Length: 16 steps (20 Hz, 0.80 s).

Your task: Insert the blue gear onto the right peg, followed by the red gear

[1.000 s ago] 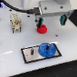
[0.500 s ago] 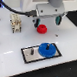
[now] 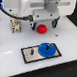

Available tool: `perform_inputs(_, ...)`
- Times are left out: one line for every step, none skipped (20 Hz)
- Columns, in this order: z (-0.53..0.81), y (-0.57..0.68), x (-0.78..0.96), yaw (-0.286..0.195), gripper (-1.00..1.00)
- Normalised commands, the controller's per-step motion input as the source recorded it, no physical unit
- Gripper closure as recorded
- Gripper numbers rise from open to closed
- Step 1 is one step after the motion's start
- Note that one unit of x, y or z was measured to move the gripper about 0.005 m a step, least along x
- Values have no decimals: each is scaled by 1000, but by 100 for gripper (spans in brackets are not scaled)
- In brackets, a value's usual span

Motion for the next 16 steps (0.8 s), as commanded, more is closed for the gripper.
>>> perform_inputs(-276, -77, -178, 0, -100)
perform_inputs(-250, -94, -78, 0, -100)
perform_inputs(-186, -99, -92, 0, 100)
perform_inputs(-168, -131, -41, 0, -100)
perform_inputs(-129, -87, -105, 0, 100)
perform_inputs(-108, -86, -52, 0, 100)
perform_inputs(-64, -48, -31, 0, 100)
perform_inputs(-94, -25, -44, 0, 100)
perform_inputs(-67, -42, -63, 0, 100)
perform_inputs(-76, -26, -8, 0, 100)
perform_inputs(-78, -8, 5, 0, 100)
perform_inputs(-61, 7, -7, 0, 100)
perform_inputs(-25, -28, 13, 0, 100)
perform_inputs(-66, -21, 9, 0, 100)
perform_inputs(-55, -13, -4, 0, 100)
perform_inputs(-327, -18, -161, 0, -100)
